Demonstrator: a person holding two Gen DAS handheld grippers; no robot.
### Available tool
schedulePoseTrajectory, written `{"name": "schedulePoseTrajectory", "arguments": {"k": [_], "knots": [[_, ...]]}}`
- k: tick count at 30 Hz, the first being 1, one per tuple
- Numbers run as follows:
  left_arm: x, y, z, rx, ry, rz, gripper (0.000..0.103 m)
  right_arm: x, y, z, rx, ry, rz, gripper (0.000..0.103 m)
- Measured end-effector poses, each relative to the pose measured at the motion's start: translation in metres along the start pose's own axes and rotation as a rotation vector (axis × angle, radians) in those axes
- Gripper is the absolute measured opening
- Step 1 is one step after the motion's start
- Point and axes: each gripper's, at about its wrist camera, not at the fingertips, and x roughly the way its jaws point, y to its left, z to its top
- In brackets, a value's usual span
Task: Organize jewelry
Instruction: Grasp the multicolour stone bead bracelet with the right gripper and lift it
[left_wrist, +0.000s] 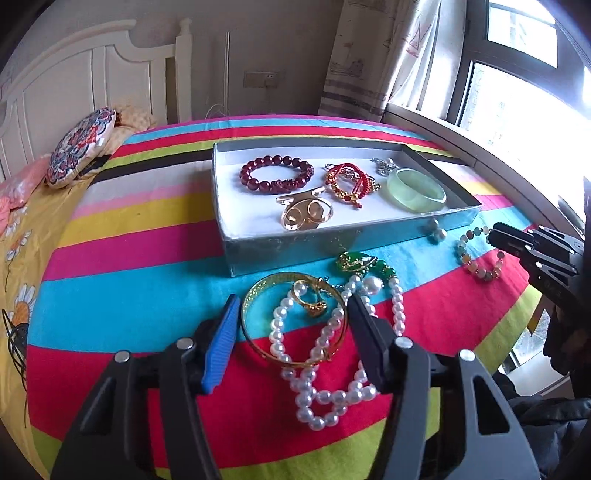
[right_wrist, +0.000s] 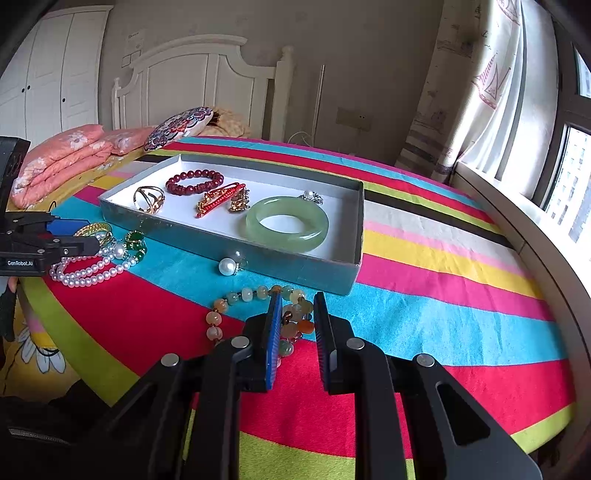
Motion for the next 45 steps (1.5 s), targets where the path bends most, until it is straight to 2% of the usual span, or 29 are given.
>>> {"name": "schedulePoseTrajectory", "arguments": {"k": [5,12,14,18,20,22,23,25,26,28,30,32,35,37,38,41,45], "knots": [[-0.015,-0.002,0.002,-0.005,-0.064,-0.024,0.058,-0.005,0.001,0.002,0.001,-0.022,-0.002,0.017],[-0.026,-0.006,0.006,0.001,-0.100,-0.026,0.058,-0.017,0.003,0.010,-0.007,-0.065,-0.001,0.017],[-0.028,-0.007,0.006,0.002,-0.107,-0.027,0.058,-0.023,0.003,0.015,-0.009,-0.084,-0.001,0.010],[-0.029,-0.009,0.006,0.007,-0.109,-0.031,0.058,-0.035,0.003,0.024,-0.022,-0.125,-0.016,0.010],[-0.027,-0.011,0.005,0.009,-0.105,-0.035,0.058,-0.034,0.001,0.026,-0.024,-0.111,-0.010,0.010],[-0.026,-0.011,0.004,0.012,-0.102,-0.036,0.058,-0.024,-0.003,0.025,-0.016,-0.049,0.018,0.011],[-0.026,-0.011,0.004,0.012,-0.101,-0.036,0.058,-0.018,-0.006,0.022,-0.002,-0.015,0.028,0.012],[-0.025,-0.010,0.003,0.010,-0.098,-0.038,0.058,-0.007,-0.013,0.015,0.049,0.036,0.056,0.021],[-0.025,-0.010,0.003,0.008,-0.096,-0.037,0.058,-0.001,-0.017,0.011,0.077,0.061,0.070,0.029],[-0.024,-0.008,0.002,0.006,-0.095,-0.034,0.058,0.009,-0.020,0.004,0.084,0.103,0.053,0.034],[-0.024,-0.008,0.001,0.001,-0.097,-0.035,0.058,0.011,-0.023,0.002,0.109,0.106,0.068,0.051],[-0.024,-0.006,0.001,-0.001,-0.096,-0.035,0.058,0.018,-0.023,-0.001,0.111,0.138,0.100,0.052],[-0.022,-0.006,0.000,-0.011,-0.095,-0.040,0.058,0.020,-0.017,-0.003,0.085,0.136,0.099,0.052],[-0.023,-0.006,0.000,-0.009,-0.097,-0.042,0.058,0.019,-0.010,-0.003,0.054,0.126,0.103,0.028],[-0.024,-0.007,0.000,-0.006,-0.099,-0.043,0.058,0.019,-0.006,-0.003,0.036,0.123,0.096,0.012],[-0.026,-0.008,0.000,0.002,-0.105,-0.040,0.058,0.014,0.004,-0.004,-0.018,0.097,0.047,0.010],[-0.029,-0.008,0.002,0.003,-0.116,-0.035,0.058,-0.001,0.010,0.002,-0.057,0.018,0.005,0.010]]}}
